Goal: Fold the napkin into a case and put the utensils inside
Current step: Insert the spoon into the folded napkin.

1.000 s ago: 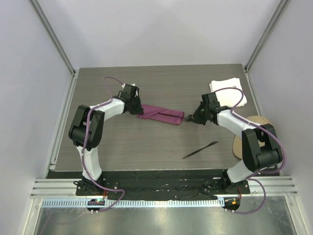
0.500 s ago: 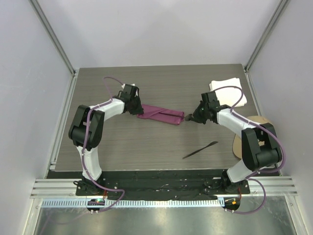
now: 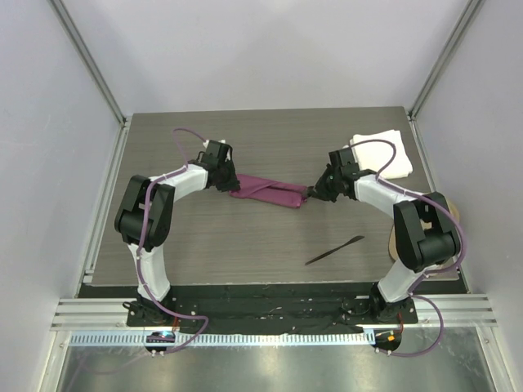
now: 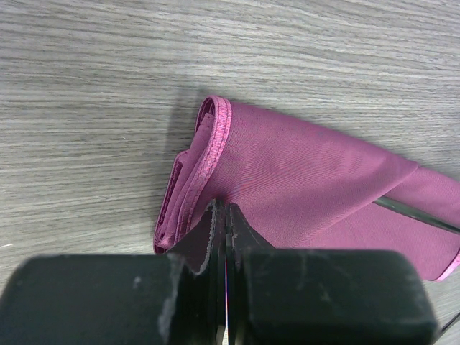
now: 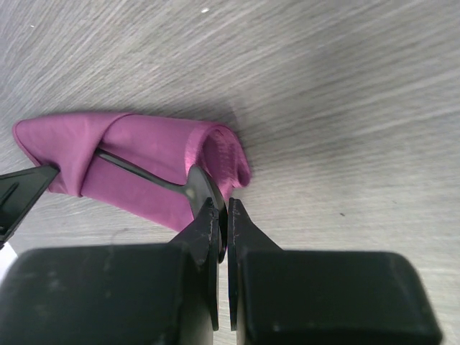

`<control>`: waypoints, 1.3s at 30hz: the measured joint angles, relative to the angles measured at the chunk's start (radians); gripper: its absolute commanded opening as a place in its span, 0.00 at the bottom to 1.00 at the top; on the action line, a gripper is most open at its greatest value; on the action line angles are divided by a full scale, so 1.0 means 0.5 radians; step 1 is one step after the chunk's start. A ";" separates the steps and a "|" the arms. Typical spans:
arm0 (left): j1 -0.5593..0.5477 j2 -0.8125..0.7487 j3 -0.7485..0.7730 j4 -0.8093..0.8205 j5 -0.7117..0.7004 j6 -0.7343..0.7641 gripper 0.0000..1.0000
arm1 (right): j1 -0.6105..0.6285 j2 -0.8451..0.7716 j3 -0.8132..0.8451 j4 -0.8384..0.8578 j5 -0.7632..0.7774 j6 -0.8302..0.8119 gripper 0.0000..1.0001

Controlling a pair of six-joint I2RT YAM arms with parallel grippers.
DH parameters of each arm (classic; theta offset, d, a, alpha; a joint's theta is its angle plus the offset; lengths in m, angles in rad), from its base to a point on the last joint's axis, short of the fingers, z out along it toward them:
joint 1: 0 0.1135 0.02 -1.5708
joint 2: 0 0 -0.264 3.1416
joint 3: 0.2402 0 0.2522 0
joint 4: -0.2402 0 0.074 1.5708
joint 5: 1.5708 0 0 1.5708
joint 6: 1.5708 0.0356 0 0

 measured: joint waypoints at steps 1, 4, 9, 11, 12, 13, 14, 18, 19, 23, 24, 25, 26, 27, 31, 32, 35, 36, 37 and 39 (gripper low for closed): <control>0.000 0.000 0.000 0.000 0.000 0.000 0.00 | 0.002 0.011 0.005 0.009 -0.008 0.001 0.01; -0.002 0.000 0.000 0.000 0.000 0.000 0.00 | 0.009 0.074 0.020 0.078 -0.051 0.007 0.01; -0.002 0.000 0.000 -0.005 -0.002 0.002 0.00 | 0.010 0.163 0.021 0.195 -0.123 0.020 0.01; -0.002 0.000 0.000 -0.008 -0.002 0.002 0.00 | 0.010 0.198 0.045 0.214 -0.139 0.017 0.01; -0.002 0.000 0.000 -0.007 -0.003 0.002 0.00 | 0.010 0.222 0.063 0.229 -0.146 0.014 0.01; -0.002 0.000 0.000 -0.008 -0.004 0.002 0.00 | 0.010 0.246 0.079 0.244 -0.159 0.012 0.01; -0.002 0.000 0.000 -0.008 -0.005 0.002 0.00 | 0.010 0.266 0.092 0.258 -0.172 0.010 0.01; -0.002 0.000 0.000 -0.009 -0.008 0.008 0.00 | 0.014 0.289 0.111 0.275 -0.187 -0.022 0.02; -0.002 0.000 0.000 -0.009 -0.008 0.008 0.00 | 0.015 0.289 0.114 0.275 -0.188 -0.033 0.05; -0.002 0.000 0.000 -0.011 -0.008 0.009 0.00 | 0.021 0.289 0.134 0.269 -0.183 -0.119 0.33; -0.002 0.000 0.000 -0.011 -0.008 0.009 0.00 | 0.022 0.289 0.149 0.259 -0.172 -0.153 0.35; -0.002 0.000 0.000 -0.011 -0.008 0.009 0.00 | 0.023 0.289 0.166 0.240 -0.163 -0.188 0.37; -0.002 0.000 0.000 -0.012 -0.008 0.009 0.00 | 0.022 0.289 0.184 0.223 -0.158 -0.218 0.39; -0.002 0.000 0.000 -0.012 -0.008 0.009 0.00 | 0.022 0.289 0.196 0.211 -0.159 -0.246 0.39; -0.002 0.001 0.000 -0.013 -0.008 0.009 0.00 | 0.022 0.289 0.219 0.172 -0.153 -0.339 0.31; -0.002 0.001 0.000 -0.013 -0.008 0.009 0.00 | 0.022 0.289 0.220 0.157 -0.151 -0.365 0.25; -0.002 0.001 0.000 -0.014 -0.008 0.009 0.00 | 0.022 0.289 0.229 0.090 -0.147 -0.425 0.14; -0.002 0.001 0.000 -0.013 -0.008 0.009 0.00 | 0.022 0.289 0.233 0.075 -0.147 -0.439 0.11; -0.002 0.001 0.000 -0.014 -0.008 0.009 0.00 | 0.022 0.289 0.240 0.065 -0.146 -0.459 0.08; -0.003 0.001 0.000 -0.014 -0.007 0.014 0.00 | 0.022 0.293 0.249 0.063 -0.146 -0.480 0.01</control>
